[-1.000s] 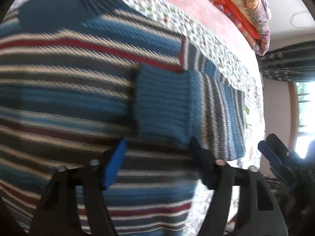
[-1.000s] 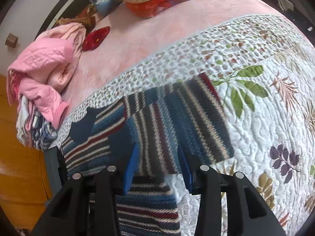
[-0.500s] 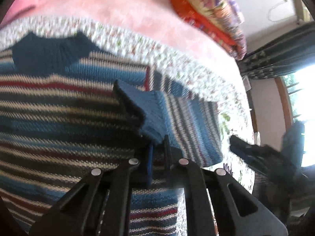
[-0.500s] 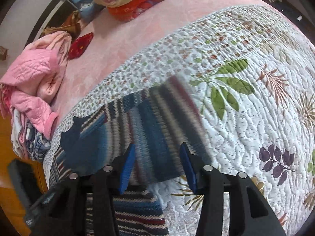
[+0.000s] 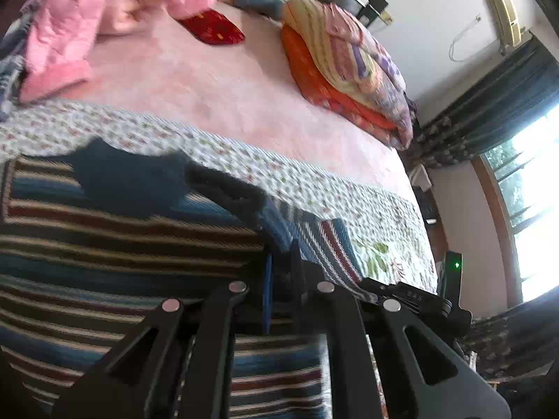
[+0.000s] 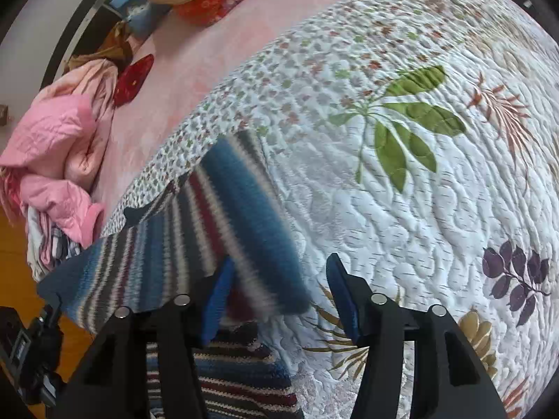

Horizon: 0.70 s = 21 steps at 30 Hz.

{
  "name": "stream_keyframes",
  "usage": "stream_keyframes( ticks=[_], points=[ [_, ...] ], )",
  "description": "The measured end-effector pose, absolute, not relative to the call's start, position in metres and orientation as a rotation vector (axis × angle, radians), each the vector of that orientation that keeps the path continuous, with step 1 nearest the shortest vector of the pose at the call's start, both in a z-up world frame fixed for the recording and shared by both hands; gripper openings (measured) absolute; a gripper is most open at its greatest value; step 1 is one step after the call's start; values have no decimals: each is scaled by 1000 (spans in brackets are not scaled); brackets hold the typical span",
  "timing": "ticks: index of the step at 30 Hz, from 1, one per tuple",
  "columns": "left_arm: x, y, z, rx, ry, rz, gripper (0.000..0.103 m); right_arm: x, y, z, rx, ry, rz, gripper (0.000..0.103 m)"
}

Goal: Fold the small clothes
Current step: 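Grasp the other sleeve cuff with the left tool and fold it across the body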

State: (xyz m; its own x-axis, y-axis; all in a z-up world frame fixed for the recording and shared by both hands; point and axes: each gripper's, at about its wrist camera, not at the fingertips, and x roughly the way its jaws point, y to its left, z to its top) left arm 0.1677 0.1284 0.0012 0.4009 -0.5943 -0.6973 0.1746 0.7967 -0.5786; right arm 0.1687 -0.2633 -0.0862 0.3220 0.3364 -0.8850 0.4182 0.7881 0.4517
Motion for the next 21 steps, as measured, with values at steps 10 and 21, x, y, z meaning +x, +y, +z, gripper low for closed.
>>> stream_keyframes(
  ticks=[10,21],
  points=[
    [173,220,-13,-464,1050,-384,7,176,-230,-104,726,1330,67,61],
    [182,269,-95,-516,1170,-239,9,185,-190,-127,615,1390,89,53]
  ],
)
